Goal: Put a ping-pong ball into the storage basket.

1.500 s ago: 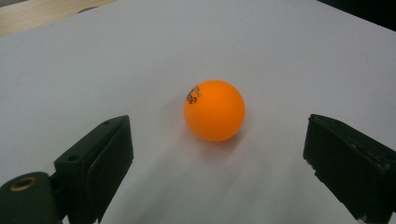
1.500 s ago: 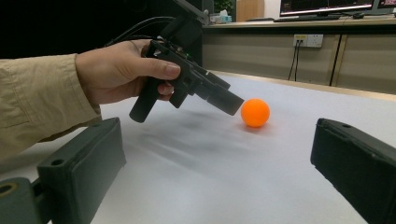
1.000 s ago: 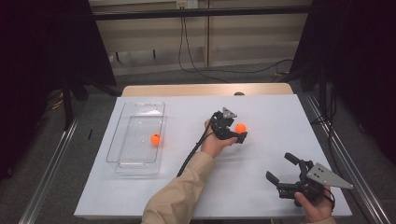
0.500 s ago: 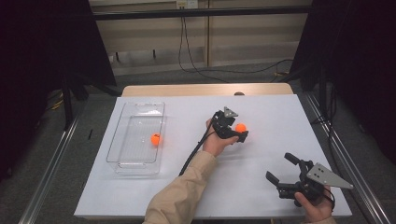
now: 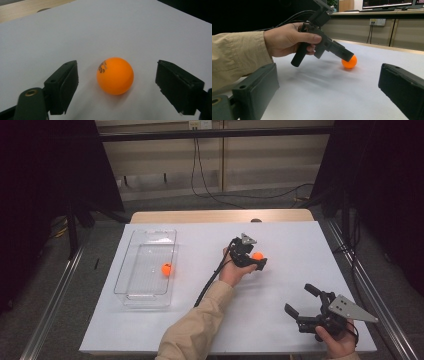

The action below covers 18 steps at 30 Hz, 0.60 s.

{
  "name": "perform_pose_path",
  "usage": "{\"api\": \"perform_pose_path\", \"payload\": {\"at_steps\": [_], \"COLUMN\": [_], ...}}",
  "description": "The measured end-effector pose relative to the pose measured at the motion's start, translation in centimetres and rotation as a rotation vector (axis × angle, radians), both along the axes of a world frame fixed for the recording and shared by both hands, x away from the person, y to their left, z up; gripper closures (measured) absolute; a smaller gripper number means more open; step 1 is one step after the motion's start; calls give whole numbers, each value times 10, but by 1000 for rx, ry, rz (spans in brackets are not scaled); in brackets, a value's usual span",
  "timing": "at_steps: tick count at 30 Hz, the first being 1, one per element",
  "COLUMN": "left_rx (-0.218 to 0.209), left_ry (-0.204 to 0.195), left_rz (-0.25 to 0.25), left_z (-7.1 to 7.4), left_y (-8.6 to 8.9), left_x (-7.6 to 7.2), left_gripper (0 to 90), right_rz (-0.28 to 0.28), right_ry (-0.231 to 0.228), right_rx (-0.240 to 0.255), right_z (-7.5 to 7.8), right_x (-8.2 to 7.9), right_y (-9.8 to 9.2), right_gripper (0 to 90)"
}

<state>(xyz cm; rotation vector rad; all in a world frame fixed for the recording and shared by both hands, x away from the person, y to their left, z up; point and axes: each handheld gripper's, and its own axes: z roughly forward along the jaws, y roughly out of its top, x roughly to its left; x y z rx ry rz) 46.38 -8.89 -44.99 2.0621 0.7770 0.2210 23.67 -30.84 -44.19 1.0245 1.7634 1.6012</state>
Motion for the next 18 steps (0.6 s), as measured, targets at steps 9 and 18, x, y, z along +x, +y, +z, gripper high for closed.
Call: {"api": "perform_pose_path", "payload": {"at_steps": [9, 18], "left_rx": [3, 20], "left_ry": [14, 14], "left_rz": [-18, -22], "left_z": [-5, -6], "left_y": [-4, -8], "left_x": [3, 4], "left_gripper": [304, 406], "right_rz": [0, 2], "right_ry": [1, 4], "right_rx": [0, 2], "right_z": [0, -1], "right_x": [0, 0], "right_y": [0, 0], "right_gripper": [25, 25]}}
